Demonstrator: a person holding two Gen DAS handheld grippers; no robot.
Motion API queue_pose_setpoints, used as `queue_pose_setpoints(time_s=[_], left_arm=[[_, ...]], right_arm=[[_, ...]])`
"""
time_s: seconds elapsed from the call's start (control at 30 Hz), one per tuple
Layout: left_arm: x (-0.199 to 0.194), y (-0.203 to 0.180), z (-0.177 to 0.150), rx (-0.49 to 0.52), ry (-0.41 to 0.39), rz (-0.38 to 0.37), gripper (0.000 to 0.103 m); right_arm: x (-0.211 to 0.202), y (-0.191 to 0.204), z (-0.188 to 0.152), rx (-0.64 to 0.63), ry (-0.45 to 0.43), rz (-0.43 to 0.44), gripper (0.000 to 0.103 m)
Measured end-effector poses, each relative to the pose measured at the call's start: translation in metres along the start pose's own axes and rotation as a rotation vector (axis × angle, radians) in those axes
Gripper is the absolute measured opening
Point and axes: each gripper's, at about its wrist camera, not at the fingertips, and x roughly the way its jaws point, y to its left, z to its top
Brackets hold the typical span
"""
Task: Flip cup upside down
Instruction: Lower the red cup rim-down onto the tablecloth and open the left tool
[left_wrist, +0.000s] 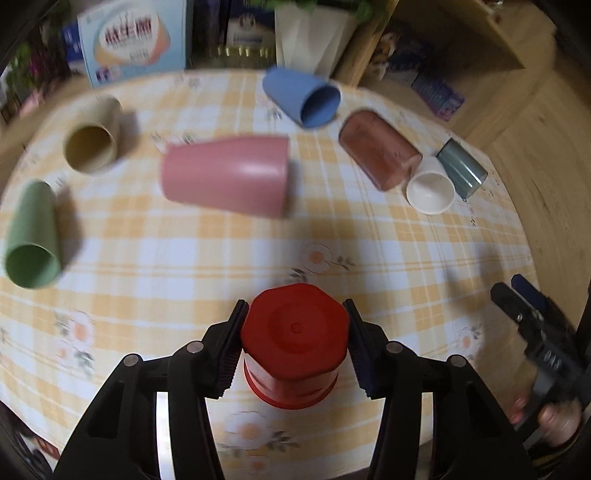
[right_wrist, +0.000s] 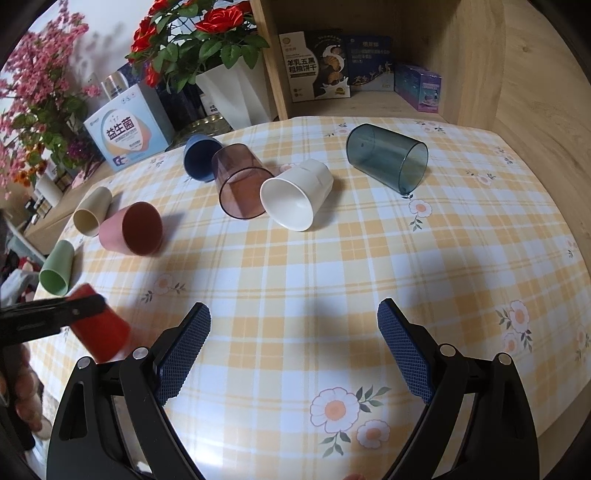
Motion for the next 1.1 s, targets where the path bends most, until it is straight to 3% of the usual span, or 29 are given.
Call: queue_pose_setpoints(time_s=[0.17, 0.4, 0.6, 1.1], left_arm=[[-0.019, 0.022, -0.004, 0.004, -0.131, 0.071, 0.050], [-0.022, 0.047, -0.007, -0.030, -0.235, 0.233, 0.050], [-0.012, 0.057, -0.015, -0.063, -0.248, 0.272, 0.050], [0.000, 0.046, -0.032, -0.066, -0.210, 0.267, 0.050]], right_arm=[[0.003, 0.004, -0.001, -0.007, 0.013, 0.007, 0.089], [0.003, 0.002, -0.001, 0.003, 0.016, -0.002, 0.089], [0.004, -0.001, -0.002, 0.017, 0.026, -0.006, 0.089], [0.003, -0.002, -0.003, 0.025, 0.029, -0.006, 0.089]])
